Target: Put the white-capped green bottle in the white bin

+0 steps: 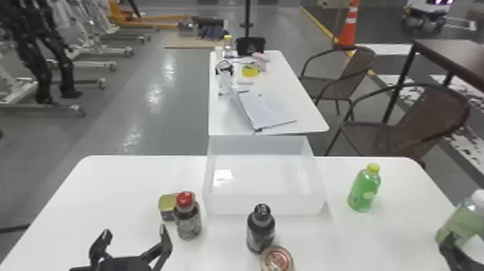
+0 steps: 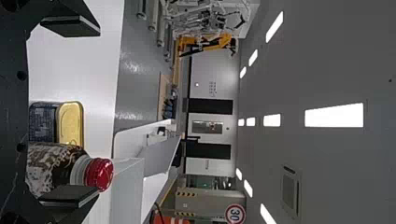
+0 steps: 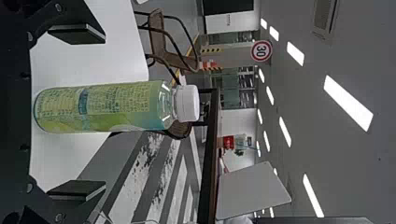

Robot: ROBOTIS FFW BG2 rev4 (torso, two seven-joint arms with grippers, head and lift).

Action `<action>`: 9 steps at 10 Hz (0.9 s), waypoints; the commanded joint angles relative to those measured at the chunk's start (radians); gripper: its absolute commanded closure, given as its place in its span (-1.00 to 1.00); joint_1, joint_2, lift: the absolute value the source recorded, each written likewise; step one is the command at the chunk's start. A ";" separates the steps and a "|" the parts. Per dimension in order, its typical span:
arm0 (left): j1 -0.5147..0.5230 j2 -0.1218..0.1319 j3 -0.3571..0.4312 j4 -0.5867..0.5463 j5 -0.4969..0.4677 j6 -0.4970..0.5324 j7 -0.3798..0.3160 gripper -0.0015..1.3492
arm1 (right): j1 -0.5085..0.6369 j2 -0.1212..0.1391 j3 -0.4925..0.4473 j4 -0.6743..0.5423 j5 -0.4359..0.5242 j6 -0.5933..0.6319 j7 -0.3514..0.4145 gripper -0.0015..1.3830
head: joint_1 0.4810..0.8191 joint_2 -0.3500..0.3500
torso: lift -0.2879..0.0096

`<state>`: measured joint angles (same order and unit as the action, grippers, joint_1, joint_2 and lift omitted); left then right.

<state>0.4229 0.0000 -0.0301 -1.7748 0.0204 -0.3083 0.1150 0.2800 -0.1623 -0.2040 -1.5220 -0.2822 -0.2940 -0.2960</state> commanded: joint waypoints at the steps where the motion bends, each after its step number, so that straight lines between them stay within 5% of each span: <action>1: 0.004 -0.003 0.002 0.000 0.001 -0.002 0.000 -0.83 | -0.036 -0.008 0.000 0.042 -0.002 -0.002 0.000 -0.73 | -0.60 0.00 | 0.26; 9: 0.011 -0.003 0.010 0.000 0.012 -0.002 -0.006 -0.83 | -0.180 -0.095 0.000 0.203 -0.052 -0.004 0.043 -0.74 | -0.60 0.00 | 0.26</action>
<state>0.4329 0.0000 -0.0210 -1.7748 0.0322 -0.3098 0.1096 0.1088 -0.2536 -0.2040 -1.3286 -0.3349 -0.2976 -0.2525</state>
